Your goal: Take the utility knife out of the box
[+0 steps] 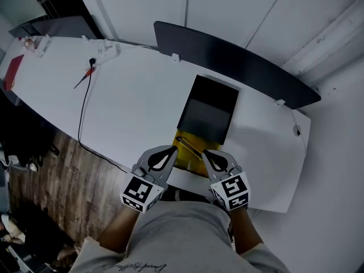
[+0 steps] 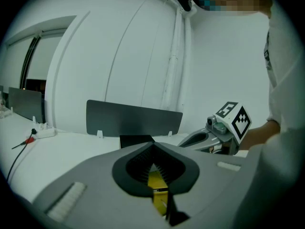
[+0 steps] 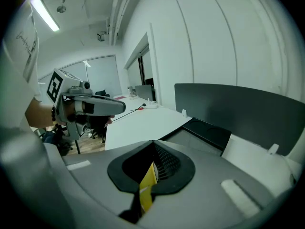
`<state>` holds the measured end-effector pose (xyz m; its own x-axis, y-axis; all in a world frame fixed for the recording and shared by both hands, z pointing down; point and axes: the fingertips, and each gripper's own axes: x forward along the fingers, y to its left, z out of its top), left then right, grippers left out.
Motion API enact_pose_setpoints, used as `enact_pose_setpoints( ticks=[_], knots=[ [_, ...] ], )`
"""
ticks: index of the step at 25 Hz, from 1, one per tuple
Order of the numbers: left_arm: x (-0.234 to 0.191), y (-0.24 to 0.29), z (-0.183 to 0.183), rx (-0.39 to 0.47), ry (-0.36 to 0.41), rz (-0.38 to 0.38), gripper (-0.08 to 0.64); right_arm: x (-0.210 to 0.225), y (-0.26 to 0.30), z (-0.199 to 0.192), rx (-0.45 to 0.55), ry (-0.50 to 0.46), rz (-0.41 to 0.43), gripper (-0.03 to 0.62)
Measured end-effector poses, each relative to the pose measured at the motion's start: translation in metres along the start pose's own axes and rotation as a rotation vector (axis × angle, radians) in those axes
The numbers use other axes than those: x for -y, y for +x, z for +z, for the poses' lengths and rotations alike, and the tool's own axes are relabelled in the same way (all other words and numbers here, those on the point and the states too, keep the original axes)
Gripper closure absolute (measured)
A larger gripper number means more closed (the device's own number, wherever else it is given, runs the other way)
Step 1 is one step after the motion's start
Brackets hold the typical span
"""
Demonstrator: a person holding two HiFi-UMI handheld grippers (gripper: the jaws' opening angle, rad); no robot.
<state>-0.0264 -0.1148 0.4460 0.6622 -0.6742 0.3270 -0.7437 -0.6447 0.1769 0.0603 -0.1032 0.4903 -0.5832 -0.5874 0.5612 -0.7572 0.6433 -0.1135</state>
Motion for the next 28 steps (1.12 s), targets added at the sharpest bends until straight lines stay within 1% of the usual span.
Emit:
enact_pose_setpoints(
  ticks=[6, 11, 16, 20, 22, 25, 28],
  knots=[
    [-0.005, 0.007, -0.009, -0.003, 0.007, -0.011, 0.558, 0.005, 0.02, -0.019, -0.081, -0.006, 0.001, 0.577],
    [-0.01, 0.012, -0.023, -0.023, -0.016, -0.018, 0.558, 0.006, 0.038, -0.031, -0.135, -0.014, 0.002, 0.577],
    [-0.017, 0.018, -0.028, -0.026, -0.002, -0.028, 0.558, 0.007, 0.054, -0.049, -0.193, -0.031, 0.012, 0.577],
    [-0.019, 0.02, -0.034, -0.043, -0.025, -0.036, 0.558, 0.008, 0.067, -0.061, -0.233, -0.038, 0.018, 0.577],
    [-0.019, 0.021, -0.037, -0.035, -0.022, -0.043, 0.558, 0.008, 0.073, -0.067, -0.256, -0.045, 0.02, 0.577],
    [-0.022, 0.022, -0.04, -0.036, -0.025, -0.045, 0.558, 0.008, 0.081, -0.074, -0.29, -0.062, 0.022, 0.57],
    [-0.023, 0.022, -0.045, -0.049, -0.034, -0.046, 0.558, 0.008, 0.089, -0.081, -0.328, -0.09, 0.024, 0.548]
  ],
)
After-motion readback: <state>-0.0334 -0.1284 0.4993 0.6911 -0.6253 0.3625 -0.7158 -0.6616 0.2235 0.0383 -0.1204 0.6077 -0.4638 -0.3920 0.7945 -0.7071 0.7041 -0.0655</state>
